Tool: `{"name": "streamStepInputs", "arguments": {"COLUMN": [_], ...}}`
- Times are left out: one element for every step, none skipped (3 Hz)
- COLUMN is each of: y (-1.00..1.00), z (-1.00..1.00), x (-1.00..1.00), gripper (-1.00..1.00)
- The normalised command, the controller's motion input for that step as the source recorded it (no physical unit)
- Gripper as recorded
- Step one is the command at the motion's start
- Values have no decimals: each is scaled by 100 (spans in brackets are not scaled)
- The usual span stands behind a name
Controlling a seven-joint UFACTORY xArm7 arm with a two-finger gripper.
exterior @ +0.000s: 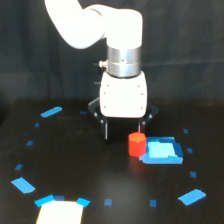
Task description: Pick up the red object from the table
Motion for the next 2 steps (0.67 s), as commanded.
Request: {"name": "streamStepInputs", "arguments": {"y": [-100,-100], "z": [-30,-9], "x": [40,39], "gripper": [-100,-90]}}
